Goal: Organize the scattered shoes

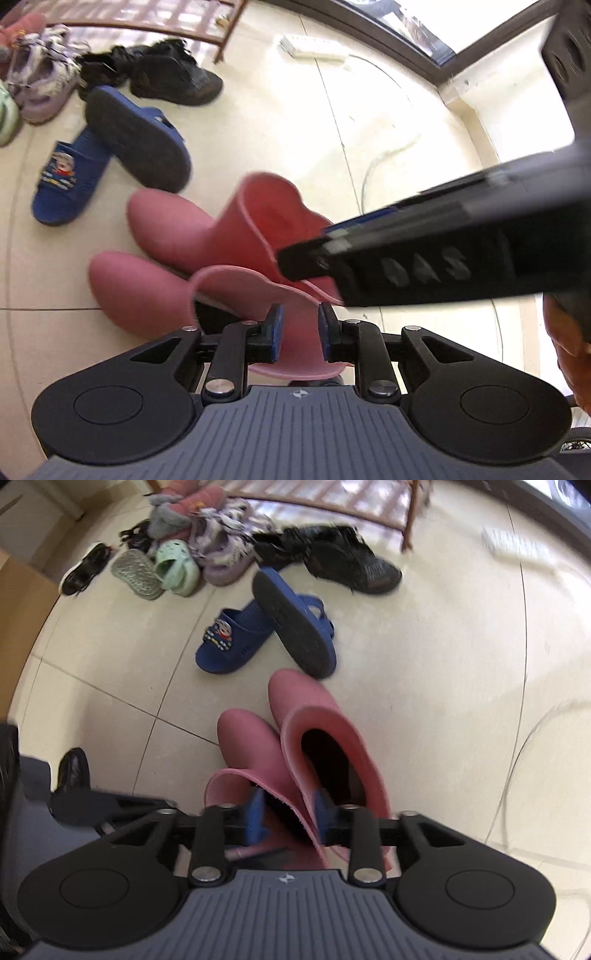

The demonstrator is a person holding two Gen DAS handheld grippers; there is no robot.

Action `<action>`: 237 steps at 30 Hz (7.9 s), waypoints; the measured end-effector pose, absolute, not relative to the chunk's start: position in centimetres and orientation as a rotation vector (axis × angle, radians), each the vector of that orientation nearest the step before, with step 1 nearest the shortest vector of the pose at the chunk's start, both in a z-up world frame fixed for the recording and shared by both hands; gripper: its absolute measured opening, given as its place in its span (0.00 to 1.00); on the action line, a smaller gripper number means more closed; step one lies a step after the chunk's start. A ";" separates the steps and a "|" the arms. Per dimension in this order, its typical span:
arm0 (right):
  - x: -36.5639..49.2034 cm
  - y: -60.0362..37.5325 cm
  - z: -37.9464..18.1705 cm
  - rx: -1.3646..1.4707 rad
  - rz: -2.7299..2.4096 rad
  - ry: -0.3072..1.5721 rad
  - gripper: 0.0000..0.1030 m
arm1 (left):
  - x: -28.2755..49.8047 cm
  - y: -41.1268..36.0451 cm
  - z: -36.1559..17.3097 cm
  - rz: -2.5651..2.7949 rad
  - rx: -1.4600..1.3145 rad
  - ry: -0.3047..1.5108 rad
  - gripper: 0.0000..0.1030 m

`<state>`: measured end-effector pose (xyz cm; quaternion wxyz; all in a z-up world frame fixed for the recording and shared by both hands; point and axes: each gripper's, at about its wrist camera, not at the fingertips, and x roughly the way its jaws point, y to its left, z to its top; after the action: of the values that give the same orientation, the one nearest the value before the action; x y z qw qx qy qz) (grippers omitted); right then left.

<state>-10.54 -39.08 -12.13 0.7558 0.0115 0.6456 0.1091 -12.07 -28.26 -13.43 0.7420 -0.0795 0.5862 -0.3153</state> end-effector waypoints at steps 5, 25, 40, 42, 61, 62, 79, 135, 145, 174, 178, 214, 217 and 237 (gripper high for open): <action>-11.7 -38.1 -11.4 -0.113 0.281 1.360 0.60 | -11.3 -25.4 -12.7 -0.679 -0.092 1.257 0.33; -10.9 -36.1 -17.8 -0.234 0.420 1.365 0.50 | -6.1 -19.7 -2.1 -0.612 0.038 1.024 0.43; -9.5 -35.5 -21.9 -0.176 0.318 1.362 0.07 | -3.2 -18.8 -5.1 -0.584 -0.031 1.151 0.50; -9.2 -36.5 -21.5 -0.109 0.267 1.358 0.06 | -3.2 -18.8 -5.3 -0.572 -0.033 1.160 0.50; -8.4 -44.5 -17.7 0.110 0.066 1.321 0.11 | -3.3 -19.2 -5.7 -0.572 -0.031 1.179 0.50; -8.4 -44.5 -17.6 0.104 0.066 1.320 0.15 | -3.3 -19.2 -5.9 -0.568 -0.031 1.183 0.50; -12.7 -47.9 -14.7 0.122 -0.014 1.260 0.73 | -7.4 -27.6 -14.3 -0.549 -0.097 1.322 0.62; -13.1 -48.8 -20.8 0.115 0.033 1.314 0.63 | -5.7 -31.3 -22.1 -0.213 -0.382 1.555 0.52; -12.0 -47.8 -23.3 0.128 0.018 1.325 0.46 | -4.6 -33.5 -21.8 -0.254 -0.341 1.577 0.56; -14.6 -52.9 -22.8 0.154 -0.195 1.193 0.14 | -6.6 -40.6 -24.4 -0.527 -0.099 1.486 0.11; -15.4 -55.4 -22.9 0.176 -0.264 1.182 0.14 | -7.3 -43.5 -24.8 -0.591 -0.086 1.495 0.12; -19.3 -59.1 -16.6 0.138 -0.506 1.101 0.63 | -7.7 -45.9 -18.7 -0.710 -0.089 1.419 0.56; -20.0 -58.2 -14.6 0.119 -0.506 1.078 0.64 | -8.0 -44.8 -16.9 -0.717 -0.088 1.387 0.56; -21.6 -50.4 -7.6 0.120 -0.394 0.986 0.69 | -7.3 -32.1 -8.1 -0.594 0.003 1.186 0.56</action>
<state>-21.62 -50.41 -7.57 0.8607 0.0571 0.4697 -0.1880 -7.30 -32.06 -8.13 0.7880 0.0013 0.5505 -0.2757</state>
